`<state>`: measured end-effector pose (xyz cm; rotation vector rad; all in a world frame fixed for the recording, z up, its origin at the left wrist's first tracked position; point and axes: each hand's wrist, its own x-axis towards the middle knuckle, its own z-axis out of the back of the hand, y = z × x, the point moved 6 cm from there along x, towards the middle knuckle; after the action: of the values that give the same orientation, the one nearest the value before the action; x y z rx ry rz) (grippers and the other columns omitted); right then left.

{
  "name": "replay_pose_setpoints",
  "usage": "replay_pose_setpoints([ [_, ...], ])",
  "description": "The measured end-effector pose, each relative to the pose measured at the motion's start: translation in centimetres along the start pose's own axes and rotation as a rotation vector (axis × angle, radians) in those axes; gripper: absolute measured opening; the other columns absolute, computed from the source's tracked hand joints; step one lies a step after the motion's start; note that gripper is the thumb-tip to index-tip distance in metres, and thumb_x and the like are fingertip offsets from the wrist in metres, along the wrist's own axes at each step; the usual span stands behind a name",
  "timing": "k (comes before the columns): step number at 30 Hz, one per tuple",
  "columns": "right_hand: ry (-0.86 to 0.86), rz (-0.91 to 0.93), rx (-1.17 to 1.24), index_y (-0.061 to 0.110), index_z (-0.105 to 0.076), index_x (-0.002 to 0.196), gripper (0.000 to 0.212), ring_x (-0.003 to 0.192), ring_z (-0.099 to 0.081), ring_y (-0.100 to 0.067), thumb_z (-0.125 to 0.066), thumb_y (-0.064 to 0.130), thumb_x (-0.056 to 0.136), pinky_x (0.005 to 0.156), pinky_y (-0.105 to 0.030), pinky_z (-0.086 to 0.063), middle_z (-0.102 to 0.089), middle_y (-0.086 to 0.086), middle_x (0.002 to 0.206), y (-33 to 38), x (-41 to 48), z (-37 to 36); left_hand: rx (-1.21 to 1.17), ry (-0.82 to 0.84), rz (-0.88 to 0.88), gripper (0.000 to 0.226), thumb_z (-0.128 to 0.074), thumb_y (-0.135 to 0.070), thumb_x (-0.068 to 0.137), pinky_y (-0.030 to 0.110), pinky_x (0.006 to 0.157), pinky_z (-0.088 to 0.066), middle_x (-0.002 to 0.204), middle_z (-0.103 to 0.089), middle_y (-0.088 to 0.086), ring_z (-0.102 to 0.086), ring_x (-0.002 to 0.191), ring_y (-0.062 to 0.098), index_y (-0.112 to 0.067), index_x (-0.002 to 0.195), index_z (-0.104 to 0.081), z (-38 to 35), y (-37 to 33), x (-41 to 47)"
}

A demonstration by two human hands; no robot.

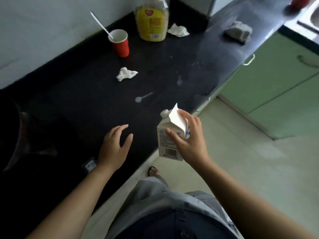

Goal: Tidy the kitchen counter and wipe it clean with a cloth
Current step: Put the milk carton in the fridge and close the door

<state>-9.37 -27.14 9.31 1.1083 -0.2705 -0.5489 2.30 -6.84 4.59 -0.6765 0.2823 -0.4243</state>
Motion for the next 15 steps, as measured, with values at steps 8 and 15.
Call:
replay_pose_setpoints([
  [8, -0.355, -0.158, 0.053, 0.028, -0.042, 0.13, 0.065, 0.104, -0.043, 0.008, -0.066, 0.049, 0.073, 0.084, -0.003, -0.036, -0.043, 0.002, 0.116, -6.1, -14.7, 11.7, -0.185, 0.314, -0.158, 0.028, -0.044, -0.043, 0.089, 0.026, 0.087, -0.039, 0.114, -0.058, -0.009, -0.052, 0.108, 0.006, -0.03, 0.112, -0.056, -7.7, -11.3, -7.0],
  [15, -0.771, -0.328, 0.027, 0.023, -0.044, 0.13, 0.069, 0.101, -0.04, 0.014, -0.07, 0.046, 0.07, 0.085, -0.001, -0.032, -0.043, -0.005, 0.113, -10.2, -35.3, 19.5, -0.092, 0.731, -0.449, 0.02, -0.049, -0.03, 0.093, 0.016, 0.078, -0.039, 0.106, -0.064, -0.007, -0.055, 0.097, -0.001, -0.025, 0.11, -0.059, -18.5, -20.4, -20.5],
])
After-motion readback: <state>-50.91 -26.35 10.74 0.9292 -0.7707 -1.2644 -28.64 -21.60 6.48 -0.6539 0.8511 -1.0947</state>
